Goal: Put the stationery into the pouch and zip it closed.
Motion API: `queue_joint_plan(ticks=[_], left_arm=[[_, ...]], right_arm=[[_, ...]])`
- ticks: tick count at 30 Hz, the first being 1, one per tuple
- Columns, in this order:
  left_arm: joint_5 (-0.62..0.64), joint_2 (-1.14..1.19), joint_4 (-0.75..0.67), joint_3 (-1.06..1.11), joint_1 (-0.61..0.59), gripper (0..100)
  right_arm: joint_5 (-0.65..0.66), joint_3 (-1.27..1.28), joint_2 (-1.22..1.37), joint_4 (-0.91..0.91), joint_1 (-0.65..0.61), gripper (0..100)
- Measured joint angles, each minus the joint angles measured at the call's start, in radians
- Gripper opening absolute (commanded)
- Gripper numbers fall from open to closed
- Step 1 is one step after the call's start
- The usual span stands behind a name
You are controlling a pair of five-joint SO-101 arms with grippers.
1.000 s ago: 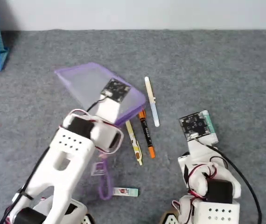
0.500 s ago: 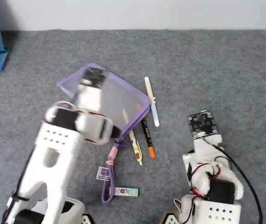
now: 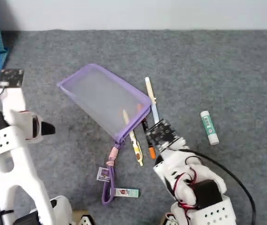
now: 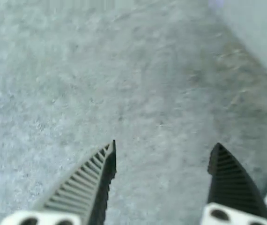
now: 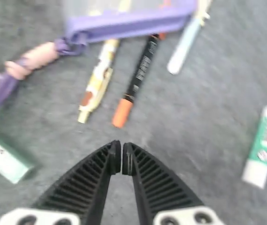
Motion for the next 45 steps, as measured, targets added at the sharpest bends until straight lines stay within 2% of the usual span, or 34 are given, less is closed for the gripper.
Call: queue_joint_plan(ticks=[6, 12, 17, 23, 30, 37, 45], left_arm=[[-0.014, 0.000, -0.103, 0.115, -0.048, 31], [-0.018, 0.000, -0.192, 0.199, -0.049, 31], [-0.018, 0.000, -0.209, 0.213, -0.049, 31], [-0.018, 0.000, -0.209, 0.226, -0.051, 31], [-0.018, 0.000, -0.209, 0.244, -0.063, 31], [-0.018, 0.000, -0.209, 0.244, -0.104, 31], [-0.018, 0.000, -0.209, 0.244, -0.120, 31]], right_arm=[[-0.008, -0.025, 0.150, -0.015, -0.147, 3.9], [-0.089, -0.250, 0.446, 0.002, -0.256, 4.6], [-0.301, -0.379, 0.697, -0.043, -0.316, 9.5], [-0.598, -0.396, 0.904, -0.285, -0.325, 10.8], [-0.787, -0.446, 1.096, -0.376, -0.407, 11.0], [-0.862, -0.588, 1.304, -0.382, -0.431, 20.3], [-0.865, -0.671, 1.487, -0.384, -0.433, 20.5]])
